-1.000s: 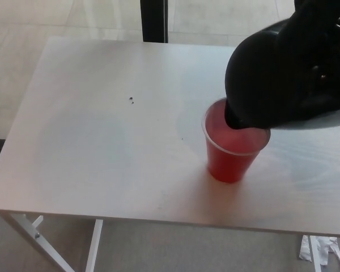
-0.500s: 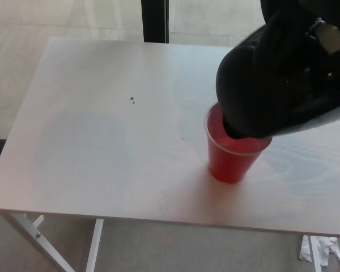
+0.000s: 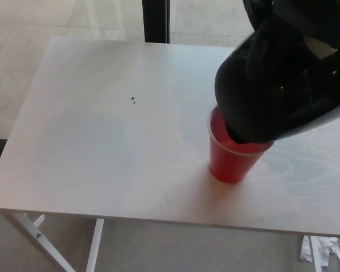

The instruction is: The robot uses its right hand to lift up a kettle kept on the middle of the desk by its handle and tilt it into a glass kept next to it to pour out water

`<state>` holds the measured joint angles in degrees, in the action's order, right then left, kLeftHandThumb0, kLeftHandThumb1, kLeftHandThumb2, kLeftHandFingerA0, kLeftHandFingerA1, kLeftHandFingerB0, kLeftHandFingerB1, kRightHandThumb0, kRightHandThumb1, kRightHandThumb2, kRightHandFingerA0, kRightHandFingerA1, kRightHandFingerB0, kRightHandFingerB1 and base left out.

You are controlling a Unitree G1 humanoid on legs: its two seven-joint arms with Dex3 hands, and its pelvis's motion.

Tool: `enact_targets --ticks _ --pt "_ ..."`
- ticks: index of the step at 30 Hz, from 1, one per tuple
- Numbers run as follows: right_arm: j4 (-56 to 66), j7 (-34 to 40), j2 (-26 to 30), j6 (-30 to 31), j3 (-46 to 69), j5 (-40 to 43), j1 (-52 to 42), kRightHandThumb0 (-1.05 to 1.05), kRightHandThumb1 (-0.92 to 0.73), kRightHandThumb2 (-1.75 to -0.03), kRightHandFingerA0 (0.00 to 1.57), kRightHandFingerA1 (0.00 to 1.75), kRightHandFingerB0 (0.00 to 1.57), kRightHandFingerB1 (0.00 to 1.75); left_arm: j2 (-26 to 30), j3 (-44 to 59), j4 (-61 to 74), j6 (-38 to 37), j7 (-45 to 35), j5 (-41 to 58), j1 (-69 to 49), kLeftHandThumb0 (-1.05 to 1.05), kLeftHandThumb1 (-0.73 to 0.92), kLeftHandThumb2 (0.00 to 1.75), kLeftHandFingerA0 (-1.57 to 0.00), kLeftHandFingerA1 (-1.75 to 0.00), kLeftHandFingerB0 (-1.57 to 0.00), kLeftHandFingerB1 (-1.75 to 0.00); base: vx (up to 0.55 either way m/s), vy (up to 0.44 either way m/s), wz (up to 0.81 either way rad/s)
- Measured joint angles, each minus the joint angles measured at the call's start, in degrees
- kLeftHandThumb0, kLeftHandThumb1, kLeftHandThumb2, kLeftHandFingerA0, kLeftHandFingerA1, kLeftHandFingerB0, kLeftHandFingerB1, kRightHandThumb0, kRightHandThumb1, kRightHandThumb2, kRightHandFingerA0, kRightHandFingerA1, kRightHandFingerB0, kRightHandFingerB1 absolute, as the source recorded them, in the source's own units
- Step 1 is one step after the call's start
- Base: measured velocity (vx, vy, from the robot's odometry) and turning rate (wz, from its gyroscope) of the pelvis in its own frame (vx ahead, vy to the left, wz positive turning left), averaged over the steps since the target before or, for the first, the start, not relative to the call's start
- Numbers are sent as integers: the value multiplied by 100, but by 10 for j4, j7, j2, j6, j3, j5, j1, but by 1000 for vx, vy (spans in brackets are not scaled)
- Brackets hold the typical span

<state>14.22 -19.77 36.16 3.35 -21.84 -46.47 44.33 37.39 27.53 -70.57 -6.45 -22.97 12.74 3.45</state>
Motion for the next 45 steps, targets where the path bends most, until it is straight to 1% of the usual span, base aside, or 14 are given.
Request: enact_targets --ticks 4,5,12,15,18,22,23,24,29,33,34,39,41,45 --pt "-2 -7 -4 1 19 1 -9 -24 -43 -98 95 175 71 162 0 0 0 0 0 0 -2 -83 79 120 -46 -65 -31 -60 0 0 0" --pt "-3 -8 -4 1 23 2 -10 -24 -51 -92 92 175 77 114 0 0 0 0 0 0 -3 -95 92 86 -46 -60 -32 -56 0 0 0" --pt "-37 -21 -5 3 64 19 -13 -26 -55 -77 85 175 57 175 0 1 -2 0 0 0 -9 -91 92 81 -48 -60 -33 -57 0 0 0" --pt "-64 -25 -5 12 81 21 -11 -20 -53 -83 90 175 85 92 0 1 -2 0 0 0 -12 -93 84 123 -46 -64 -29 -60 0 0 0" --pt "-101 -27 -9 28 111 29 -8 -21 -51 -98 90 175 66 160 0 1 -2 0 0 0 -15 -91 92 83 -49 -59 -31 -54 0 0 0" --pt "-141 -29 -19 45 151 51 -8 -21 -48 -110 92 175 73 152 0 2 -2 0 0 0 -20 -91 85 124 -45 -64 -25 -57 0 0 0" --pt "-142 -30 -22 49 159 55 -9 -30 -48 -116 121 140 97 125 0 3 -2 0 0 1 -20 -94 92 84 -46 -60 -32 -57 0 0 0" --pt "-142 -31 -25 58 167 59 -10 -22 -43 -126 97 175 82 158 0 3 -2 0 0 1 -20 -91 92 82 -46 -60 -31 -56 0 0 0" --pt "-135 -40 -39 97 202 73 -15 -26 -48 -114 124 139 102 122 0 4 -2 0 0 1 -21 -90 92 81 -45 -59 -31 -55 0 0 0" --pt "-124 -45 -47 126 233 87 -28 -20 -38 -123 91 175 73 160 0 5 -2 0 0 1 -22 -96 92 80 -49 -62 -31 -55 0 0 0" --pt "-118 -46 -49 134 244 92 -35 -21 -36 -124 92 175 78 149 0 6 -2 0 0 2 -22 -85 79 120 -45 -65 -30 -60 0 0 0" --pt "-110 -44 -62 160 281 115 -68 -19 -36 -114 91 174 86 122 0 5 -2 0 0 2 -24 -90 92 84 -48 -60 -32 -55 0 0 0" --pt "-106 -41 -76 176 302 127 -86 -18 -30 -124 94 175 88 137 0 5 -3 0 0 2 -24 -92 86 125 -47 -66 -30 -60 0 0 0" --pt "-100 -27 -111 192 350 153 -133 -24 -37 -118 102 151 90 114 0 7 -3 0 0 4 -26 -91 92 83 -49 -60 -33 -54 0 0 0"
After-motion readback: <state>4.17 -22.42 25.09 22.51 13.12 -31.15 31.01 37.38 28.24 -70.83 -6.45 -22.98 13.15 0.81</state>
